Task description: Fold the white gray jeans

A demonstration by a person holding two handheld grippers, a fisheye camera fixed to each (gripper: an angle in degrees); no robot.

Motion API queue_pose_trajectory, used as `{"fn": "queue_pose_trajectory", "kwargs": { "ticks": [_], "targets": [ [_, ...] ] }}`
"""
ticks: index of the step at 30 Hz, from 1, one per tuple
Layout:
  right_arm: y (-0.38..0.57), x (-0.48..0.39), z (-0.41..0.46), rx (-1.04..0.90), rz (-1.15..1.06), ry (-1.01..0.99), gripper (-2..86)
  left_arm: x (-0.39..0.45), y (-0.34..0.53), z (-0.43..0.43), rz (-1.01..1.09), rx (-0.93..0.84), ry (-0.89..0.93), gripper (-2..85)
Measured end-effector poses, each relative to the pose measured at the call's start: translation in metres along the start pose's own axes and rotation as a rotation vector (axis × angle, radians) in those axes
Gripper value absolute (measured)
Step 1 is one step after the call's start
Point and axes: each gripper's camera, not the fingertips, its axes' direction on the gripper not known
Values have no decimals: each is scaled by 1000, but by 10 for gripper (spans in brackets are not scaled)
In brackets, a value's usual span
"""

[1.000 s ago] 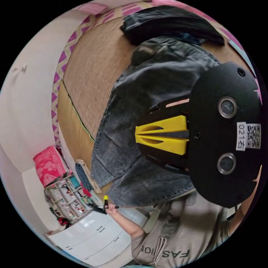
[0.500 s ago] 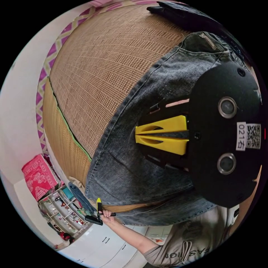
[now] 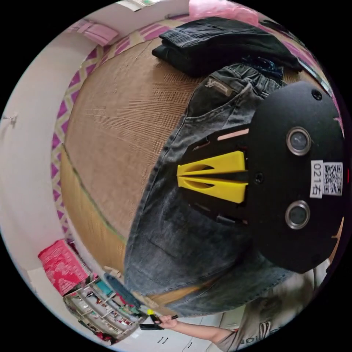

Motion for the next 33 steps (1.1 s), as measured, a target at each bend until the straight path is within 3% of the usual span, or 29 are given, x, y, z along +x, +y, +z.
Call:
{"fn": "queue_pose_trajectory", "kwargs": {
  "ticks": [2,4,8,12,16,23,33],
  "targets": [
    [40,-23,-95,148,-21,-63,-5,50,54,-39,43,12,-127,-9],
    [83,-49,-158,170,-71,-82,-4,74,99,-68,13,40,-238,-8],
    [240,-113,-288,206,-118,-16,9,84,209,-126,-219,116,-476,5],
    [404,-142,-371,244,30,9,67,65,296,-158,-457,220,-411,87],
    [609,-151,-438,357,362,-14,86,52,358,-170,-600,346,-222,119],
    [883,-201,-463,482,773,-63,94,32,361,-167,-662,327,-232,112],
    [1114,-299,-365,509,1045,-435,101,29,361,-145,-592,270,-252,115]
  ]
}}
